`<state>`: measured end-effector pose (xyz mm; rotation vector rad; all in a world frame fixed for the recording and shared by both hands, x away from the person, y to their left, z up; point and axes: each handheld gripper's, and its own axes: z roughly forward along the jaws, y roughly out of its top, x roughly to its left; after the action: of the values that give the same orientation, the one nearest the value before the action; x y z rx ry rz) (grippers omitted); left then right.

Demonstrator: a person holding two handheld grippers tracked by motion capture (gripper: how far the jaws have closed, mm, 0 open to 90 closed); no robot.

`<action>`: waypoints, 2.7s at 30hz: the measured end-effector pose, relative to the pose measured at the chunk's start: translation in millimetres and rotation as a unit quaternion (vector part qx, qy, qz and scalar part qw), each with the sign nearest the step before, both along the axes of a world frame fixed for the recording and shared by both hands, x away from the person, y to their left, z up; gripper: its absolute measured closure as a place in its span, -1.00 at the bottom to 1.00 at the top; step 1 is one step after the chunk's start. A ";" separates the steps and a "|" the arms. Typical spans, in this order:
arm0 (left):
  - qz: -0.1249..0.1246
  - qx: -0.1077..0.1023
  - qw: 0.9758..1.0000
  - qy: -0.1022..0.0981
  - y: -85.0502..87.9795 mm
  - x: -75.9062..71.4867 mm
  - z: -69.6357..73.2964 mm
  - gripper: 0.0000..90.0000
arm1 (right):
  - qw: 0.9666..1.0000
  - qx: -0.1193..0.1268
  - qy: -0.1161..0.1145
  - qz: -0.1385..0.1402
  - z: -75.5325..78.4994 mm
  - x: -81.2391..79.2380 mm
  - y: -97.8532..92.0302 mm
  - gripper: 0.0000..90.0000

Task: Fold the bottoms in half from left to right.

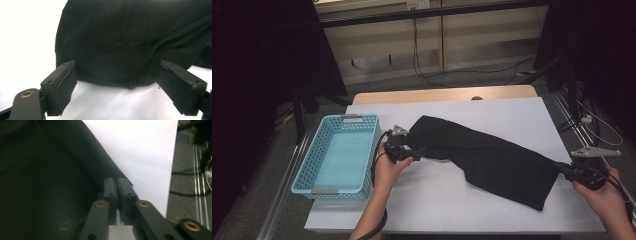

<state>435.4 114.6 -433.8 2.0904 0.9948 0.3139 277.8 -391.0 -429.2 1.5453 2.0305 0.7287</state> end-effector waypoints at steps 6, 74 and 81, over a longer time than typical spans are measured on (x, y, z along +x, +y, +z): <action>-0.002 0.001 1.000 0.003 -0.5 0.3 -0.8 -0.64 | 1.000 -0.021 0.000 -0.002 -5.7 0.7 -2.4 0.99; 0.009 0.003 1.000 0.007 7.4 2.9 -1.2 -0.66 | 0.990 0.080 -0.036 0.106 -4.2 26.3 97.4 0.11; 0.009 0.007 1.000 0.004 10.2 2.2 -1.3 -0.67 | 0.981 0.080 -0.020 0.177 -11.2 28.8 145.6 0.02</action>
<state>437.5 124.9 -435.1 2.0984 1.0204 0.3233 306.6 -245.4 -440.5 1.2483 2.2909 1.0706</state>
